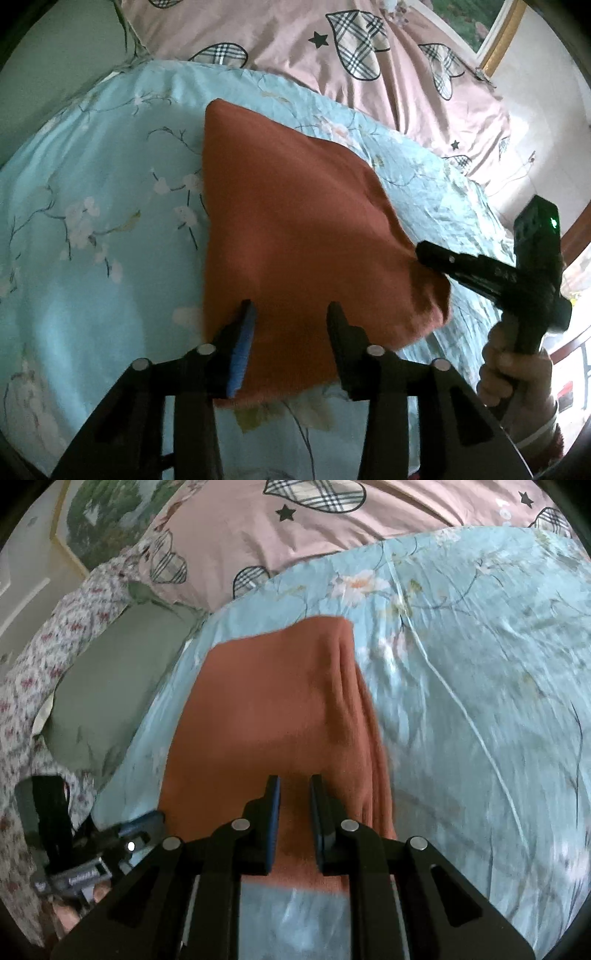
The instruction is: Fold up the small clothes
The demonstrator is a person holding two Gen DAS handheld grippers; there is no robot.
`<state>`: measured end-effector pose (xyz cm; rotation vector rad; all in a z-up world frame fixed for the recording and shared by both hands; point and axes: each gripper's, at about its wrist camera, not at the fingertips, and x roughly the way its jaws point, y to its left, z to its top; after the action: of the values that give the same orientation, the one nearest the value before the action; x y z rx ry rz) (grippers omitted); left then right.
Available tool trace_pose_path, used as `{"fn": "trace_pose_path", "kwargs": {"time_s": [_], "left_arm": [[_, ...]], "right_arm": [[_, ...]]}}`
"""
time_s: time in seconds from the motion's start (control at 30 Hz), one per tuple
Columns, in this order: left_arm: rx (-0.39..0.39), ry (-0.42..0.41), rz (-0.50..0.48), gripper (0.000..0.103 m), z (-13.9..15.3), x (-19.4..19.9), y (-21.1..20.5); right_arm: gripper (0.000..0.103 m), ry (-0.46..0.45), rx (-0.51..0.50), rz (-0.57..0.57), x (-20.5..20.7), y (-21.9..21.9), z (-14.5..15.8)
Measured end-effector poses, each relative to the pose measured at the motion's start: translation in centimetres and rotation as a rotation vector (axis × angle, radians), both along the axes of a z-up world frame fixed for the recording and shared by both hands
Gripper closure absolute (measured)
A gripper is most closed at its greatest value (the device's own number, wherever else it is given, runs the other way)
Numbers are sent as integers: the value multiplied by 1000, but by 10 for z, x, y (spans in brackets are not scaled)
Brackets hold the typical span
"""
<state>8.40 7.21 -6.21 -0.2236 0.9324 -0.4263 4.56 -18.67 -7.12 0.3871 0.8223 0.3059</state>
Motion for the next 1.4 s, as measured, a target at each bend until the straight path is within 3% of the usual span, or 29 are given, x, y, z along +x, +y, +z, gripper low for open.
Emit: {"fn": "trace_pose_path", "kwargs": {"time_s": [0.1, 0.2, 0.47, 0.53, 0.63, 1.0, 1.4], "left_arm": [[32, 1, -9, 57, -6, -9, -2], [67, 7, -4, 57, -16, -14, -3], [78, 8, 30, 53, -7, -28, -1], [72, 8, 52, 38, -4, -33, 3], [113, 11, 112, 26, -2, -46, 10], [306, -30, 185, 22, -5, -98, 16], [358, -21, 206, 20, -4, -115, 25]], "right_arm": [[86, 33, -28, -9, -10, 0, -17], [86, 53, 27, -29, -11, -9, -28], [84, -20, -10, -13, -35, -3, 1], [72, -35, -23, -10, -45, -1, 5], [58, -48, -57, -14, -55, 2, 7], [22, -62, -208, 3, -98, 20, 4], [7, -68, -267, 16, -131, 17, 4]]}}
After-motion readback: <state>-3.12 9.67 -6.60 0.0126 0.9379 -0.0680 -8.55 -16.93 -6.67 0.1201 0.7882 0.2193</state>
